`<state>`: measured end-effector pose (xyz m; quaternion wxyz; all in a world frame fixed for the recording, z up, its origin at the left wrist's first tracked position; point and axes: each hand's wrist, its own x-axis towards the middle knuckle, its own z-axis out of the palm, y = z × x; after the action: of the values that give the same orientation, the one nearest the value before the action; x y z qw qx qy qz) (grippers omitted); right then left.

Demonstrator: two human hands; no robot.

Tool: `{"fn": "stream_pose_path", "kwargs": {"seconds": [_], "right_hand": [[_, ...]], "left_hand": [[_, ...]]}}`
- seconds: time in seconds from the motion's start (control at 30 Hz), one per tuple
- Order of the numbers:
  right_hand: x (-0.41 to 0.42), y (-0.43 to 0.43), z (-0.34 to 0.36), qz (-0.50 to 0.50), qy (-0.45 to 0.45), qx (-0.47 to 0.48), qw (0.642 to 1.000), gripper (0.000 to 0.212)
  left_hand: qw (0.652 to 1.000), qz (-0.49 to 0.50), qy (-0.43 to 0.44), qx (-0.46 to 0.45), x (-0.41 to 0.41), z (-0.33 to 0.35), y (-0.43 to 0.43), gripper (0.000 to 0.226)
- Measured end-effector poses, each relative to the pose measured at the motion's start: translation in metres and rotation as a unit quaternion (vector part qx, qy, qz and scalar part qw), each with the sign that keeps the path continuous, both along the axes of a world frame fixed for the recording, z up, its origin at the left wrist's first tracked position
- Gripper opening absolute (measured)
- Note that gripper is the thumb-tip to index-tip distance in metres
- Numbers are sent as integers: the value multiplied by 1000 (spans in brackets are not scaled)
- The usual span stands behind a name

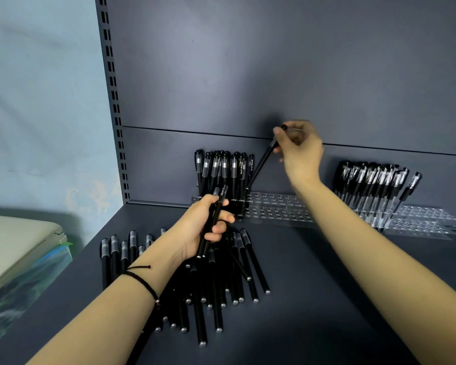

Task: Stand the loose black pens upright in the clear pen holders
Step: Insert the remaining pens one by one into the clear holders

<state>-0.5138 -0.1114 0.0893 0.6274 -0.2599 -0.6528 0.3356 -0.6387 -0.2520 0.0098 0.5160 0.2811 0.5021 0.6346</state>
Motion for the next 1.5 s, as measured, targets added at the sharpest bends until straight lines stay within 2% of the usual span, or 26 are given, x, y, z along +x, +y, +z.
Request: {"fn": "stream_pose_path", "kwargs": {"seconds": [0.13, 0.23, 0.33, 0.43, 0.5, 0.57, 0.67, 0.77, 0.83, 0.93, 0.97, 1.03, 1.2, 1.37, 1.43, 1.5], "right_hand": [[-4, 8, -6, -40, -74, 56, 995, 13], [-9, 10, -17, -48, -107, 65, 991, 15], [-13, 14, -37, -54, -218, 68, 972, 16], [-12, 10, -50, -76, -269, 56, 959, 32], [-11, 1, -50, -104, -239, 71, 963, 33], [-11, -13, -48, -84, -197, 85, 973, 28], [-11, -31, -46, 32, -211, 74, 974, 18], [-11, -40, -45, 152, -239, -7, 959, 11], [-12, -37, -42, 174, -182, -67, 965, 11], [-10, -23, -30, 124, -22, -111, 986, 11], [-8, -17, -25, 91, 10, -99, 991, 11], [-4, -7, -18, 33, 19, -57, 998, 11], [1, 7, -18, -49, -50, 42, 997, 15], [-3, 9, -30, -28, -139, 90, 986, 14], [-5, 7, -41, -13, -210, 139, 968, 15], [-6, 2, -50, -19, -244, 168, 955, 20]], "left_hand": [[998, -43, 48, -6, 3, 3, -5, 38], [999, -41, 24, 22, 2, 4, -5, 26], [998, -32, 21, 43, 1, 2, -4, 16], [998, -17, 9, 64, 1, 0, -2, 14], [997, -5, 10, 74, 1, -1, -2, 10], [996, 6, 6, 87, 1, -1, -2, 7], [994, 7, -5, 108, 2, -1, -1, 8], [993, -9, 17, 114, 4, 1, -5, 5], [995, -15, 36, 96, 6, 2, -7, 12], [997, -12, 61, 56, 8, 0, -7, 25], [997, -10, 64, 47, 8, -1, -6, 28], [998, -9, 57, 37, 6, -3, -2, 31], [1000, -23, -8, 19, 1, -2, 1, 18], [999, -26, 2, 33, 1, -2, 1, 13], [998, -24, 31, 53, 2, -1, 0, 8], [995, -22, 43, 82, 3, -3, -1, 4]]}}
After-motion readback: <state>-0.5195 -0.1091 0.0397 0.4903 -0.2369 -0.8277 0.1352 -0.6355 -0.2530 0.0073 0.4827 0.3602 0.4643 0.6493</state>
